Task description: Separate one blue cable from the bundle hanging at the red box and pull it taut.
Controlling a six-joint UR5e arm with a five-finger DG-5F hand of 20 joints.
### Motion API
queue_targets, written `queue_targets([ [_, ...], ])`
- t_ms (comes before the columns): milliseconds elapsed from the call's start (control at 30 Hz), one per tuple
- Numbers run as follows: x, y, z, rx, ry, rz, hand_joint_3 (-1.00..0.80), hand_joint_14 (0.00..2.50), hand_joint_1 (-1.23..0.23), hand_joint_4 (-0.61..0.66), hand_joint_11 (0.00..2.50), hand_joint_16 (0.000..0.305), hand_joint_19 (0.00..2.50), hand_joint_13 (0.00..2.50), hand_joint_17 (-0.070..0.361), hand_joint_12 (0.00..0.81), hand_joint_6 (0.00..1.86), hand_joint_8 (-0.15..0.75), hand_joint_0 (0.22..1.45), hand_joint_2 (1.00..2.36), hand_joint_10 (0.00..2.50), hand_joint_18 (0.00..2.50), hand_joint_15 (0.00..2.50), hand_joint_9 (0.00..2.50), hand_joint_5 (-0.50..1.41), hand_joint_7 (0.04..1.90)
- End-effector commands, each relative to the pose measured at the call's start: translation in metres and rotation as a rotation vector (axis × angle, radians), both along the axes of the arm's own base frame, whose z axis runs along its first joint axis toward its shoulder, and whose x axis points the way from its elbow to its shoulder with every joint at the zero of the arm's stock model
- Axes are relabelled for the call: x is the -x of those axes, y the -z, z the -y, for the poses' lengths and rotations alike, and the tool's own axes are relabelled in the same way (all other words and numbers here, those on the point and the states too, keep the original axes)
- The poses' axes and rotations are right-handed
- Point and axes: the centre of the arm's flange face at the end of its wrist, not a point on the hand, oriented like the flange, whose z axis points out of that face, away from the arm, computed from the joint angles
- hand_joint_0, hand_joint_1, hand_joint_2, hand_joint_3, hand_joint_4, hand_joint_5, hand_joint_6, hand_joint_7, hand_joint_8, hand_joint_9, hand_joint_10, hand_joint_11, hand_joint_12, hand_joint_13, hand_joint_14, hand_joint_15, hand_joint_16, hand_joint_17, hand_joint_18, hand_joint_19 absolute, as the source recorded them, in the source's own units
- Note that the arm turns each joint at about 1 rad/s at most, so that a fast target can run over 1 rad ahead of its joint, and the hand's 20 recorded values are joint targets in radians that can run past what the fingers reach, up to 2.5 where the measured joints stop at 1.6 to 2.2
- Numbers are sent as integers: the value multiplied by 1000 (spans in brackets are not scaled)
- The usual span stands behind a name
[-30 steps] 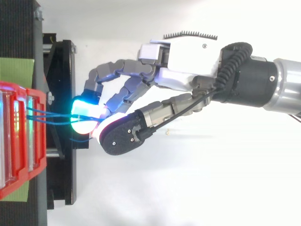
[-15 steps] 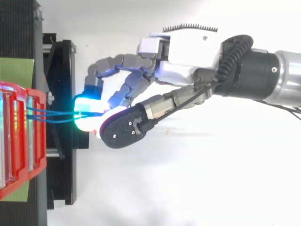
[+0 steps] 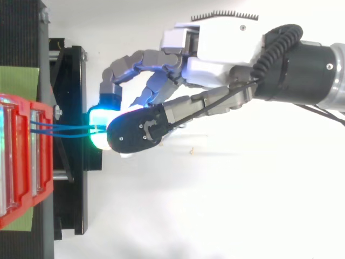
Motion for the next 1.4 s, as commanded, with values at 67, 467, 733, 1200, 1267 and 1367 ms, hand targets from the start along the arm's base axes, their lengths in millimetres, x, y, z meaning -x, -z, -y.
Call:
queue_targets([
  [67,3,-8,1,9,0,-3,-86,15,-702,330,553,46,392,929,103,409,862,456,659,1019,14,795,407,860,-208,966],
  [467,4,-7,-2,13,0,-15,-366,15,-780,330,784,45,388,937,101,404,905,456,704,1010,18,803,442,933,-216,889],
  [733,4,-7,-3,18,2,-15,-489,15,-718,283,841,44,393,972,99,405,901,461,683,1001,19,819,441,1079,-192,956],
  [1200,4,-6,-4,17,2,-23,-338,17,-872,106,942,43,429,984,97,400,956,452,832,1013,19,794,491,1068,-210,1198],
  [1267,4,-6,-4,17,2,-23,-495,17,-876,150,959,42,433,988,95,394,956,445,858,1000,20,788,500,1082,-206,1142],
  [1367,4,-6,-4,19,2,-23,-500,18,-888,167,970,42,390,1001,94,385,950,441,840,1000,21,829,499,1107,-199,1138],
])
